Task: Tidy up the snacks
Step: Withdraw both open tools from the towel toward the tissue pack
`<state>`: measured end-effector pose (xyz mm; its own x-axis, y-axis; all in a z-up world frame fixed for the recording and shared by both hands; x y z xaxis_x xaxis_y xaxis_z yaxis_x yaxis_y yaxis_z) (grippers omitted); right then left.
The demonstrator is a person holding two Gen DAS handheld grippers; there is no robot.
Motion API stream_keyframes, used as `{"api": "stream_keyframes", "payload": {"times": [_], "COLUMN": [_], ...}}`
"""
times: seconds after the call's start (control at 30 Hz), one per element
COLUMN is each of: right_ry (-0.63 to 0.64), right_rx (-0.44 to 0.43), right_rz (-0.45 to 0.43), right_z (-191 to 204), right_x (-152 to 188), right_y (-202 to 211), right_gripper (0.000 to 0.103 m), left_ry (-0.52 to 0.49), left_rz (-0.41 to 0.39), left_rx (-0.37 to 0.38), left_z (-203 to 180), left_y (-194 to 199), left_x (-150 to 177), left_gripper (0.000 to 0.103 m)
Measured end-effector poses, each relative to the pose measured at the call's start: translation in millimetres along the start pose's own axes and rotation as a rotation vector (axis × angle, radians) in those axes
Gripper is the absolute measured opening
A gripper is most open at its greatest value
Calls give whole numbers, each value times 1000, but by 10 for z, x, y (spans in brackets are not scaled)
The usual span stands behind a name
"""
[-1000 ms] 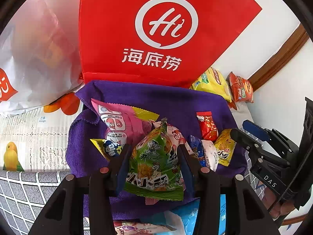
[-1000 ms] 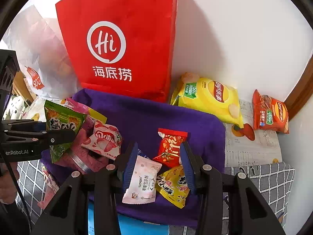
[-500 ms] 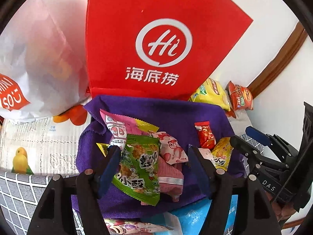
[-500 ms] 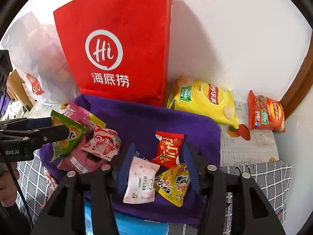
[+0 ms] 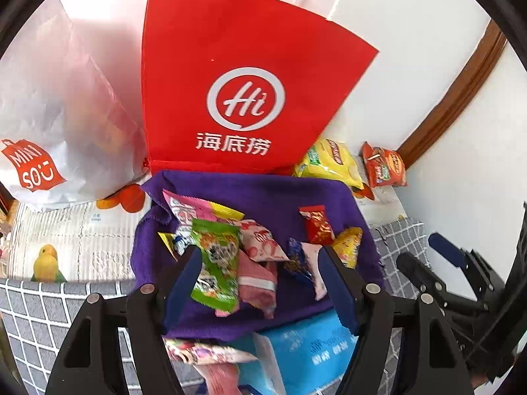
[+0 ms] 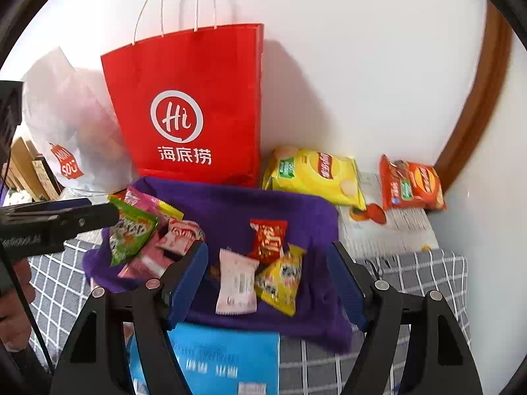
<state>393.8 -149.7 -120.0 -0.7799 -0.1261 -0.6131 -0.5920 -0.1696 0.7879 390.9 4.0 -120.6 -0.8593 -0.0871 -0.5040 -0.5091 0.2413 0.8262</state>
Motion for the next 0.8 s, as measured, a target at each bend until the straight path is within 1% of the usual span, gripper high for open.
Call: {"api": "stream_keyframes", "payload": {"times": [0.07, 0.13, 0.27, 0.43, 0.53, 0.63, 0.7, 0.8], "right_ry": [-24, -32, -40, -54, -57, -55, -56, -46], "right_rx": [4, 21, 53, 54, 24, -12, -48, -98], "right_rz": [0, 2, 1, -7, -19, -20, -28, -27], "right_z": [-33, -62, -99, -91, -28, 89, 195, 381], "right_x": [75, 143, 317, 488, 567, 643, 690, 780], "right_y": [113, 203, 412, 600, 672, 695, 700, 672], "right_gripper": [77, 79, 79, 79, 79, 79, 79, 79], "left_ry": [-2, -13, -52, -61, -48, -35, -24, 15], "left_rz": [-2, -22, -68, -83, -87, -73, -50, -37], "left_rx": [26, 31, 33, 55, 23, -28, -65, -86], "left_z": [-53, -109, -216, -280, -167, 9, 166, 372], "left_y": [75, 212, 462, 678, 753, 792, 798, 813], "left_x": [17, 30, 56, 90, 151, 245, 349, 475], "left_gripper": [71, 71, 76, 76, 76, 76, 76, 76]}}
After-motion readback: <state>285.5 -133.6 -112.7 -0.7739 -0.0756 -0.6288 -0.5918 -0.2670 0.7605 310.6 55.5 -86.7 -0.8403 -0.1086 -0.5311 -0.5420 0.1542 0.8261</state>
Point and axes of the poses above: each gripper's, at about its wrist camera, not at the fingertips, and y roughly against the way its jaws point, z to its left, x to its underside, the point moved 10 cm from there along -y, roughly the way its jaws point, and after that the axes turned 4 degrees about -x, right-handed, at the moved point
